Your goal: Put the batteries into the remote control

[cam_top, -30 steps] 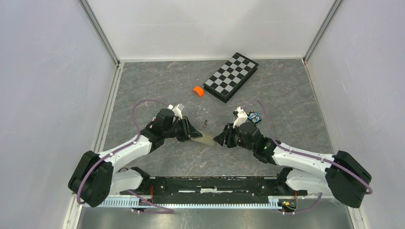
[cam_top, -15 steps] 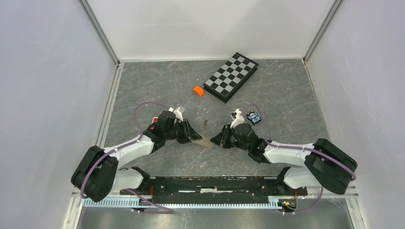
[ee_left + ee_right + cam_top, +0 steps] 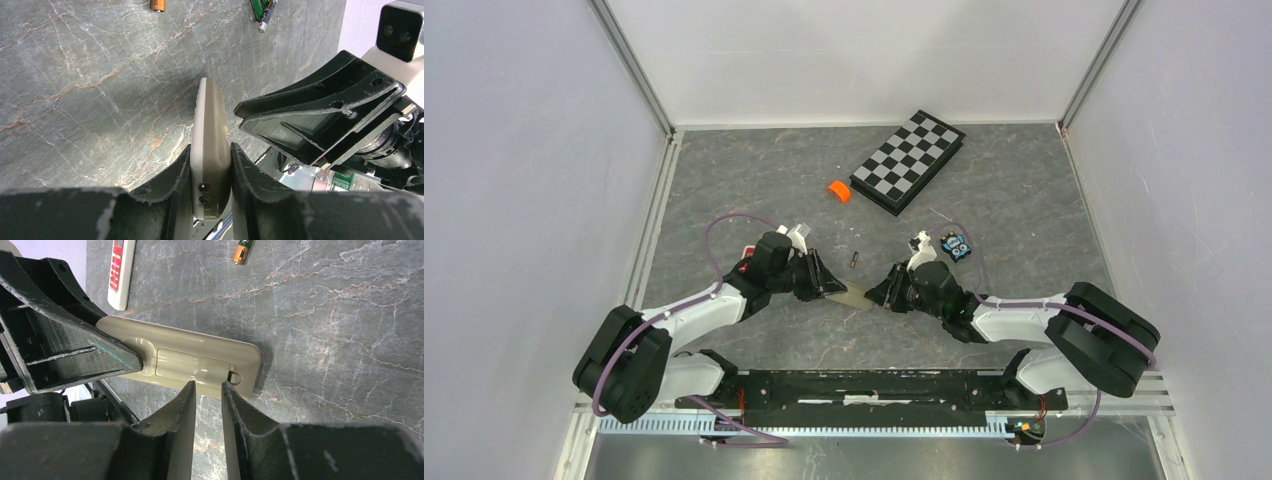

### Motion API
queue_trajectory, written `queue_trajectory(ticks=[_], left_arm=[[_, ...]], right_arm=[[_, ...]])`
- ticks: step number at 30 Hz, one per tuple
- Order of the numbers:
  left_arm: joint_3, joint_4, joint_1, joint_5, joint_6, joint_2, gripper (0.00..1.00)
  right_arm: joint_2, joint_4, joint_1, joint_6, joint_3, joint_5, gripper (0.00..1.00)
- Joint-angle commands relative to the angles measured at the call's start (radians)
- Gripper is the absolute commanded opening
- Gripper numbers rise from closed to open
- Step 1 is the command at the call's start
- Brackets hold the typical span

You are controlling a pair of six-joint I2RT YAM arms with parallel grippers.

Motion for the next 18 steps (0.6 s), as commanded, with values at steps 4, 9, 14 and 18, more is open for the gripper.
queue_trajectory(ticks=[4,9,14,18], left_arm=[[0.001,-0.038,-0.002,-0.023,0.032,-0.004,0.02],[-0.001,-0.039,-0.002,-0.02,0.027,-0.004,0.02],[-0.002,-0.04,-0.003,-0.017,0.023,-0.007,0.02],[-0.007,-0.038,-0.002,-0.015,0.016,-0.008,0.02]], right_arm=[[0.021,0.107,-0.013,0.024,-0.022,0.032,0.33],[0.045,0.141,-0.016,0.029,-0.023,0.012,0.38],[0.061,0.155,-0.018,0.039,-0.024,0.001,0.4],[0.065,0.148,-0.018,0.039,-0.023,0.001,0.42]])
